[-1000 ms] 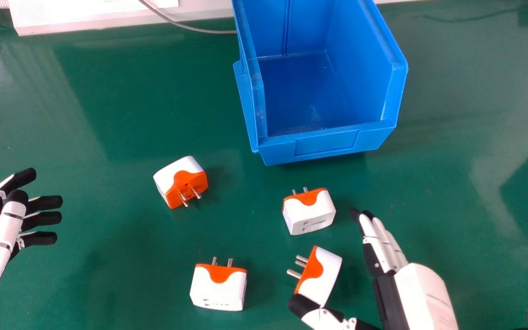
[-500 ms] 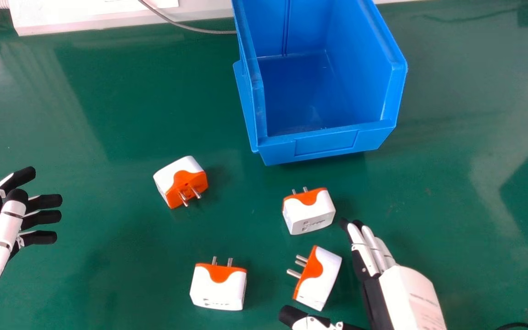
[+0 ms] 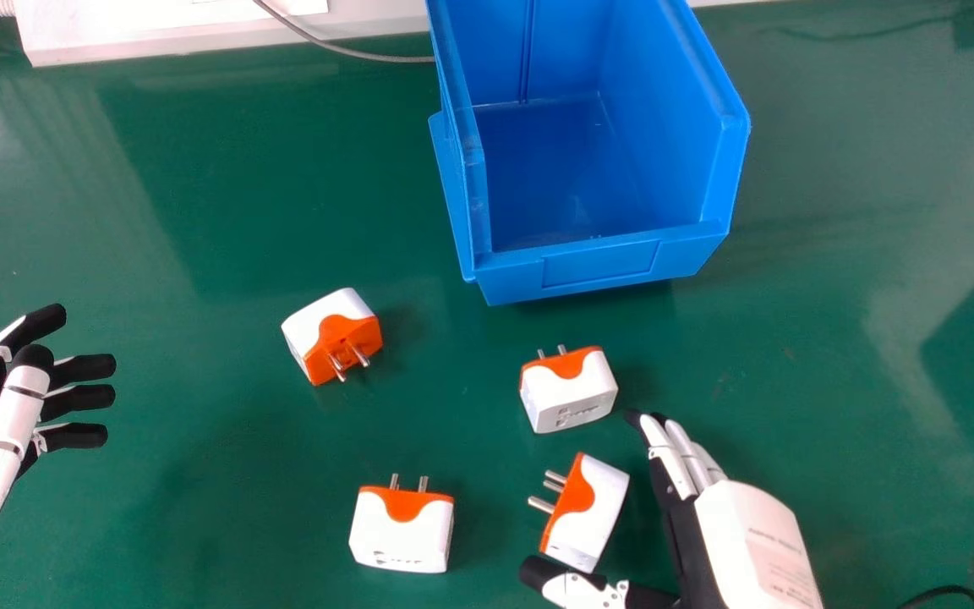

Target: Pick all objects and put in blue box

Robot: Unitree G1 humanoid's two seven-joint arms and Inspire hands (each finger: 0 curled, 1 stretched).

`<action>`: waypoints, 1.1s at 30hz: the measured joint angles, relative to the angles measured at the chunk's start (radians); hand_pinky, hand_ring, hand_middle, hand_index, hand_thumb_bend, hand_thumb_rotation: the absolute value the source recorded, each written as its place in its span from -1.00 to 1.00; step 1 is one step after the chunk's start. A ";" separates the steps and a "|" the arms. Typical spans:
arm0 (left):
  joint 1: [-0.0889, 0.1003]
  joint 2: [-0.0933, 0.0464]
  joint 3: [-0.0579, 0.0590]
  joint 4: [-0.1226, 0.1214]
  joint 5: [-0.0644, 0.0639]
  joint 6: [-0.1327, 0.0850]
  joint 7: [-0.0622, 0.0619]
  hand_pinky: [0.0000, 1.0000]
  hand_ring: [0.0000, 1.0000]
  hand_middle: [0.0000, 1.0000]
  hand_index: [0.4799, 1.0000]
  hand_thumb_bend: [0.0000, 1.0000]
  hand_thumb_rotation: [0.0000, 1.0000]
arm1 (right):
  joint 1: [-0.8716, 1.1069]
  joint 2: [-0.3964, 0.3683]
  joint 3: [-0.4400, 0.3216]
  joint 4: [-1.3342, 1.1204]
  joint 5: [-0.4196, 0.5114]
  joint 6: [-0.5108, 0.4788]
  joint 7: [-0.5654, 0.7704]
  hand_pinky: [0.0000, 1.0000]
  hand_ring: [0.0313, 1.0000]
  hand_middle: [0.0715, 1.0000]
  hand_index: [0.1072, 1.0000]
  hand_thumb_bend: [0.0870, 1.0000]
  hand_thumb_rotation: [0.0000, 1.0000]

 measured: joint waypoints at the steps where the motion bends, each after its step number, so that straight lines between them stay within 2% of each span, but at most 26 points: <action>1: -0.012 0.001 -0.008 0.009 0.008 -0.001 0.005 0.23 0.42 0.46 0.50 -0.49 0.63 | -0.002 0.000 0.000 0.003 0.000 0.004 -0.002 0.65 0.79 0.85 0.78 0.19 0.29; 2: -0.056 -0.001 -0.025 0.041 0.032 0.004 0.028 0.20 0.38 0.43 0.43 -0.44 0.63 | -0.005 -0.001 -0.001 0.007 -0.001 0.011 -0.007 0.65 0.79 0.85 0.78 0.18 0.29; 3: -0.109 -0.004 -0.048 0.083 0.056 0.012 0.056 0.18 0.36 0.40 0.38 -0.39 0.63 | -0.015 -0.003 -0.001 0.013 -0.001 0.018 -0.008 0.64 0.79 0.85 0.78 0.18 0.28; 4: -0.153 -0.007 -0.067 0.119 0.077 0.020 0.077 0.15 0.31 0.36 0.30 -0.33 0.62 | -0.027 -0.004 0.000 0.023 -0.001 0.019 -0.006 0.64 0.79 0.85 0.78 0.17 0.28; 5: -0.175 -0.009 -0.084 0.136 0.084 0.022 0.086 0.13 0.30 0.34 0.27 -0.31 0.62 | -0.037 -0.004 0.003 0.030 -0.001 0.019 -0.002 0.64 0.79 0.85 0.78 0.17 0.28; 6: -0.190 -0.011 -0.100 0.143 0.089 0.021 0.087 0.12 0.28 0.33 0.25 -0.29 0.61 | -0.042 -0.004 0.009 0.034 -0.001 0.020 0.002 0.64 0.79 0.85 0.77 0.17 0.28; 7: -0.201 -0.012 -0.111 0.150 0.092 0.019 0.087 0.11 0.25 0.30 0.22 -0.26 0.60 | -0.046 -0.004 0.014 0.039 -0.001 0.022 0.002 0.65 0.79 0.85 0.77 0.16 0.27; 8: -0.210 -0.012 -0.115 0.155 0.093 0.018 0.087 0.11 0.24 0.29 0.21 -0.25 0.59 | -0.047 -0.003 0.019 0.041 -0.002 0.025 0.002 0.65 0.79 0.84 0.77 0.16 0.27; 10: -0.217 -0.012 -0.118 0.158 0.094 0.017 0.089 0.10 0.21 0.26 0.19 -0.22 0.57 | -0.056 -0.003 0.021 0.042 -0.003 0.036 0.001 0.65 0.78 0.83 0.76 0.14 0.27; 12: -0.216 -0.011 -0.118 0.161 0.099 0.016 0.092 0.10 0.19 0.23 0.18 -0.21 0.56 | -0.071 -0.003 0.022 0.042 -0.005 0.040 -0.001 0.65 0.78 0.83 0.76 0.13 0.26; 16: -0.212 -0.011 -0.118 0.163 0.100 0.015 0.093 0.09 0.12 0.16 0.17 -0.20 0.52 | -0.110 -0.007 0.019 0.050 -0.006 0.067 -0.001 0.64 0.78 0.83 0.76 0.12 0.25; 25: -0.212 -0.009 -0.118 0.176 0.102 -0.009 0.094 0.06 -0.02 0.03 0.15 -0.18 0.48 | -0.155 -0.029 0.046 0.038 -0.016 0.131 0.052 0.63 0.78 0.83 0.76 0.10 0.22; 28: -0.212 -0.009 -0.118 0.186 0.104 -0.021 0.099 0.05 -0.05 0.00 0.13 -0.18 0.48 | -0.159 -0.033 0.055 0.022 -0.017 0.154 0.076 0.63 0.78 0.83 0.76 0.10 0.21; 30: -0.210 -0.009 -0.118 0.185 0.106 -0.022 0.105 0.02 -0.13 -0.07 0.12 -0.17 0.47 | -0.158 -0.038 0.061 0.008 -0.017 0.166 0.093 0.63 0.78 0.84 0.76 0.09 0.19; 33: -0.205 -0.009 -0.118 0.180 0.109 -0.022 0.108 0.00 -0.17 -0.11 0.12 -0.17 0.46 | -0.153 -0.044 0.069 -0.008 -0.017 0.176 0.101 0.63 0.78 0.84 0.76 0.09 0.18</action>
